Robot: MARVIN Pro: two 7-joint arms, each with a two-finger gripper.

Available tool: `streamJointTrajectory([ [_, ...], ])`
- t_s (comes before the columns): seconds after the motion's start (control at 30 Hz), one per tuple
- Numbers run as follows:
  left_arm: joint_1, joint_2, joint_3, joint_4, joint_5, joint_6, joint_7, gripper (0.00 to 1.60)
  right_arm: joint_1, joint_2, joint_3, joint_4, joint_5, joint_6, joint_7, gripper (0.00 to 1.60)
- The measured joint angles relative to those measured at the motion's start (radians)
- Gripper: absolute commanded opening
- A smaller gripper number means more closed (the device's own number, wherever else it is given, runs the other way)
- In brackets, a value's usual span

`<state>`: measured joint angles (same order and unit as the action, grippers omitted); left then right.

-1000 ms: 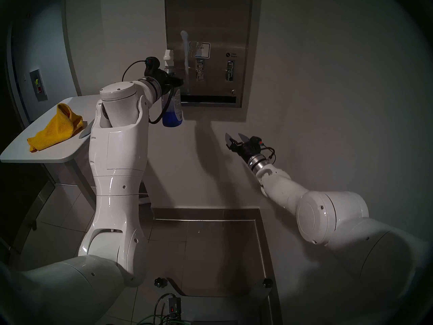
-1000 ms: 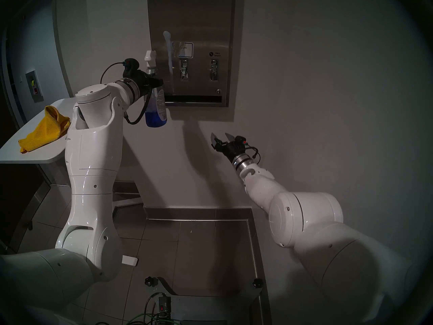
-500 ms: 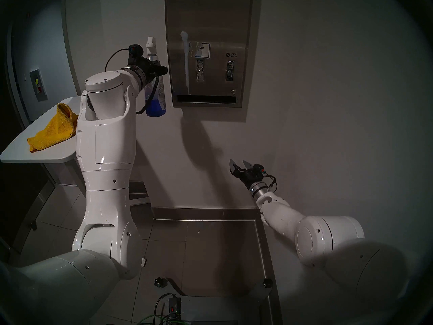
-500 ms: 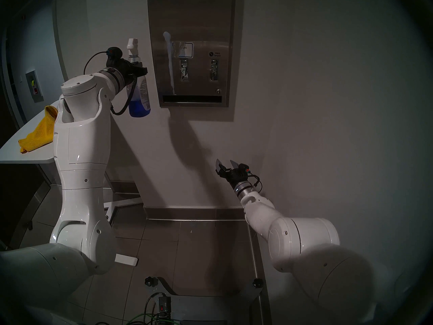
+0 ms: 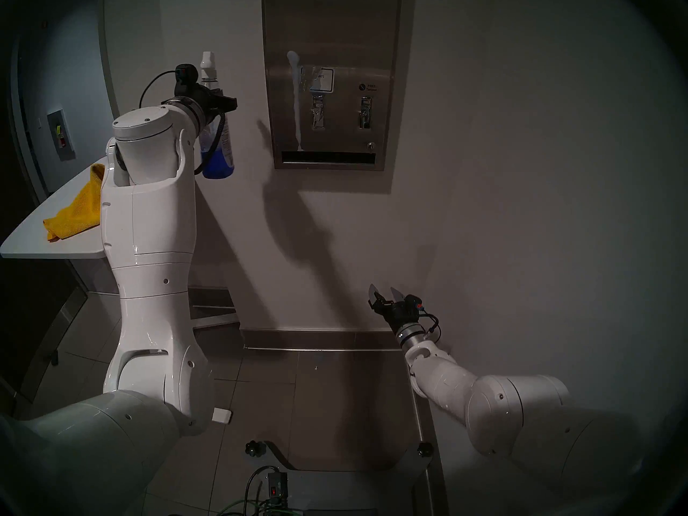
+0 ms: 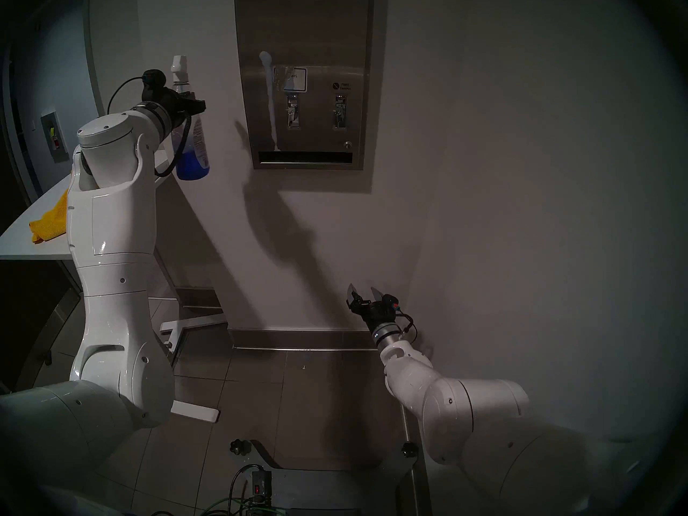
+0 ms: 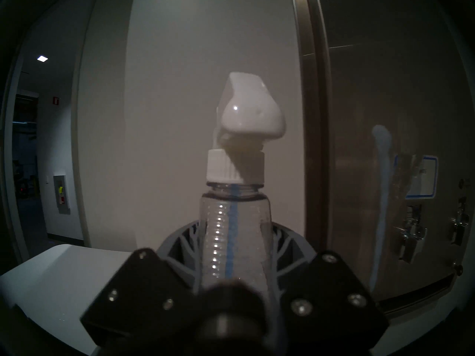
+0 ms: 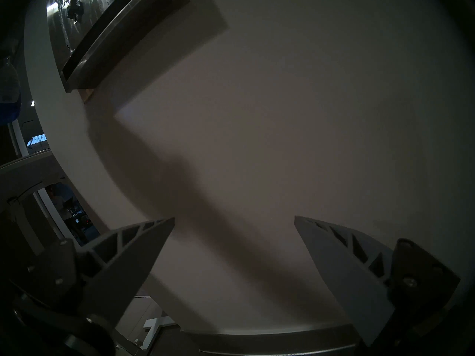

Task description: Pick up the cleaner bottle and spray the cleaner onto the surface

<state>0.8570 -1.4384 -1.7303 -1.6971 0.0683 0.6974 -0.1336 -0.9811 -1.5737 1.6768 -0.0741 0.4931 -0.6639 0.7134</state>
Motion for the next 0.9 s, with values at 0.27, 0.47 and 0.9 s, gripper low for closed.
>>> streamJointTrajectory([
  [0.27,-0.008,0.023,-0.021,0.001,0.019,0.003,0.020,0.00,-0.057,-0.012,0.022,-0.004,0.022,-0.037,-0.008,1.60],
  [0.47,-0.011,0.039,-0.038,0.007,0.032,0.007,0.036,0.00,-0.097,-0.022,0.041,-0.009,0.041,-0.069,-0.008,1.60],
  [0.9,-0.011,0.070,-0.085,0.042,0.056,0.018,0.069,0.00,-0.167,-0.046,0.080,-0.019,0.082,-0.143,-0.005,1.60],
])
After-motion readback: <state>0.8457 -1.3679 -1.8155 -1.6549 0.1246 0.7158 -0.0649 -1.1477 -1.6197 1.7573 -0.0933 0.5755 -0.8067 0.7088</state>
